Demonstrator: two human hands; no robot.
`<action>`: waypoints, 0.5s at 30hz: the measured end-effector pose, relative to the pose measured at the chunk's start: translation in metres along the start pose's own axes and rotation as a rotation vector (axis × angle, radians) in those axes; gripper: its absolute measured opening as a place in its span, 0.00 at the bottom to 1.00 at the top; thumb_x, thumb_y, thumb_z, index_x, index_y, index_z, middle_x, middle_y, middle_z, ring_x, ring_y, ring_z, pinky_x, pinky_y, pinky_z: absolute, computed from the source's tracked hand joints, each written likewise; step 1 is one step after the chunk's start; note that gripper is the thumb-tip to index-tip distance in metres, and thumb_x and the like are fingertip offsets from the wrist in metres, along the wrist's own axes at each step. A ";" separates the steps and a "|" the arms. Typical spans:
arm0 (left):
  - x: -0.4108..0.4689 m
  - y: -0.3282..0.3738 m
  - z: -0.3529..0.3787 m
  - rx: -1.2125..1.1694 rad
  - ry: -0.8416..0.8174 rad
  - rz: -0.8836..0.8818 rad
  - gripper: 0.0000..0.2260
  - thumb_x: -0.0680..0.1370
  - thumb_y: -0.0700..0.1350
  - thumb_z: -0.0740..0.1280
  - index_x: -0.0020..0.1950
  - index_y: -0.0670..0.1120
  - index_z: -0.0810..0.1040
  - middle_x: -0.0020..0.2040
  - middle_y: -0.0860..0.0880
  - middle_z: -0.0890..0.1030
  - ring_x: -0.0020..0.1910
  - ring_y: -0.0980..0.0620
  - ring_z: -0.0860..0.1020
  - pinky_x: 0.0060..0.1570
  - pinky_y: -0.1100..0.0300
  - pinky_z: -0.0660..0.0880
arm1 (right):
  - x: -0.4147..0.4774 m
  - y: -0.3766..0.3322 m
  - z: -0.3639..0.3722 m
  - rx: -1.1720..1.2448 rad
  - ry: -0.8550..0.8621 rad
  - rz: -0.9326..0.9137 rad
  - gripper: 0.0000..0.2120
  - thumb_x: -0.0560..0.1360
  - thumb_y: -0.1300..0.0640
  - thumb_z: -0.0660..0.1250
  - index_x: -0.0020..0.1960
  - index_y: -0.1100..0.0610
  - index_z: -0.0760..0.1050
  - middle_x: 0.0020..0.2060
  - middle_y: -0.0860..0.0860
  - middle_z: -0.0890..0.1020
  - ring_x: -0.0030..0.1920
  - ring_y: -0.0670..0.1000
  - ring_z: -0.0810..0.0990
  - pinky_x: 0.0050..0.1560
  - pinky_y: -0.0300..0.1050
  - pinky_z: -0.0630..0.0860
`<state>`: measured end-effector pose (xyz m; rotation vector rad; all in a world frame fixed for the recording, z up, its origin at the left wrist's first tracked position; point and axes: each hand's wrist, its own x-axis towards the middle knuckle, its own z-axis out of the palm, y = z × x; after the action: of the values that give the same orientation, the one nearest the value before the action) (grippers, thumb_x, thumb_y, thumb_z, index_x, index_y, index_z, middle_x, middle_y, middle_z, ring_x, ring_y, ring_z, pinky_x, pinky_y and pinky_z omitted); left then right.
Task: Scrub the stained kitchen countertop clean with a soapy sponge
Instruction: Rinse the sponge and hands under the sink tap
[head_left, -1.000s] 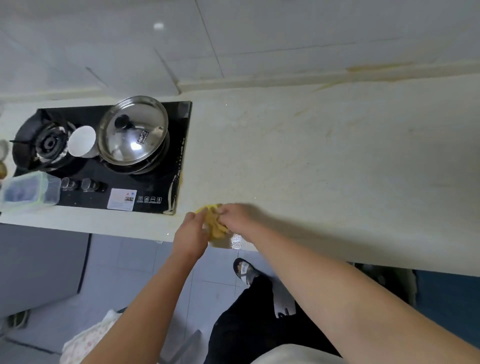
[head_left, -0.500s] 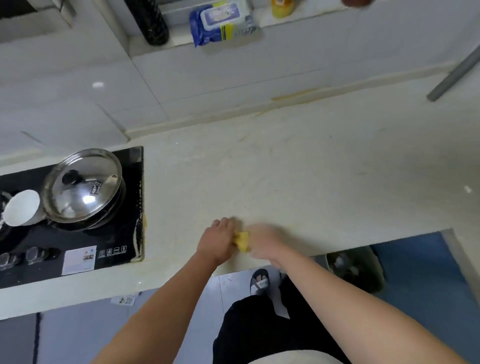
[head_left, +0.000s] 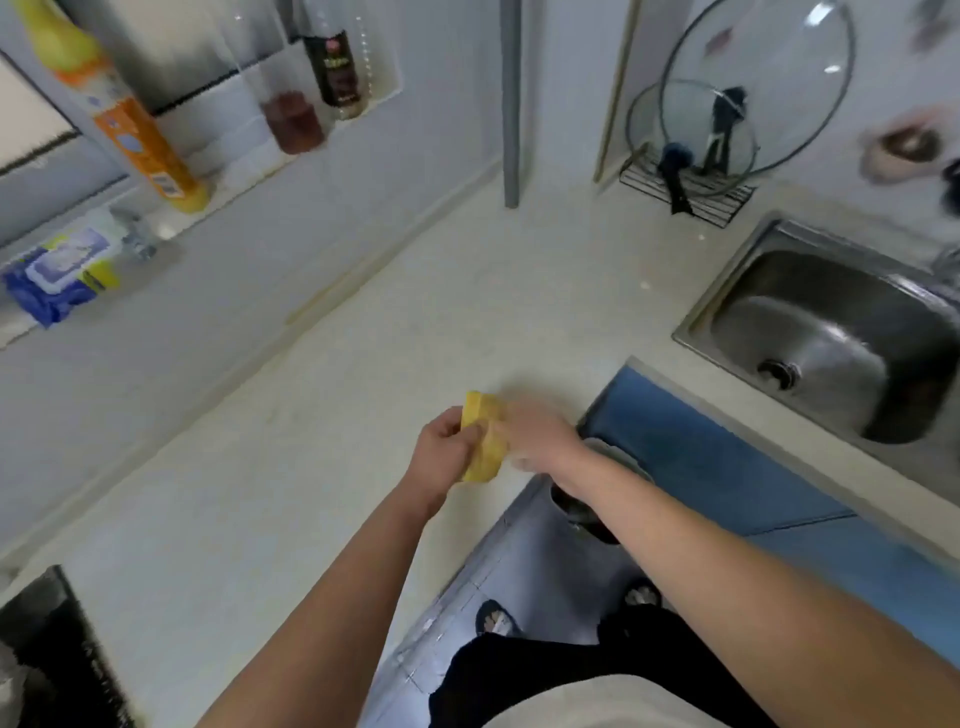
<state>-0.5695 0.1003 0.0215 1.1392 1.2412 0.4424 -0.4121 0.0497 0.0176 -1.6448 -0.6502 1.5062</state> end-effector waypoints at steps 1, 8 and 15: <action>0.003 0.012 0.017 -0.050 -0.058 -0.022 0.10 0.82 0.41 0.65 0.60 0.48 0.83 0.52 0.47 0.87 0.48 0.49 0.84 0.44 0.52 0.82 | -0.005 -0.003 -0.021 0.045 0.038 -0.003 0.15 0.78 0.54 0.71 0.64 0.48 0.77 0.57 0.51 0.81 0.52 0.52 0.83 0.46 0.45 0.78; 0.032 0.058 0.147 -0.004 -0.470 -0.025 0.17 0.78 0.34 0.69 0.67 0.41 0.78 0.57 0.41 0.85 0.52 0.45 0.83 0.45 0.52 0.81 | -0.030 -0.002 -0.165 0.255 0.222 -0.061 0.10 0.76 0.54 0.73 0.56 0.52 0.80 0.48 0.51 0.84 0.45 0.48 0.82 0.35 0.41 0.77; 0.035 0.097 0.345 0.393 -0.522 0.046 0.06 0.82 0.46 0.70 0.54 0.44 0.81 0.38 0.49 0.82 0.32 0.54 0.82 0.29 0.58 0.78 | -0.080 0.028 -0.360 0.215 0.425 -0.013 0.06 0.78 0.62 0.67 0.41 0.58 0.77 0.29 0.53 0.75 0.28 0.48 0.73 0.30 0.40 0.70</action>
<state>-0.2196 0.0202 0.0545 1.5007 0.8577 -0.0798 -0.0772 -0.1065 0.0313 -1.7126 -0.2556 1.1202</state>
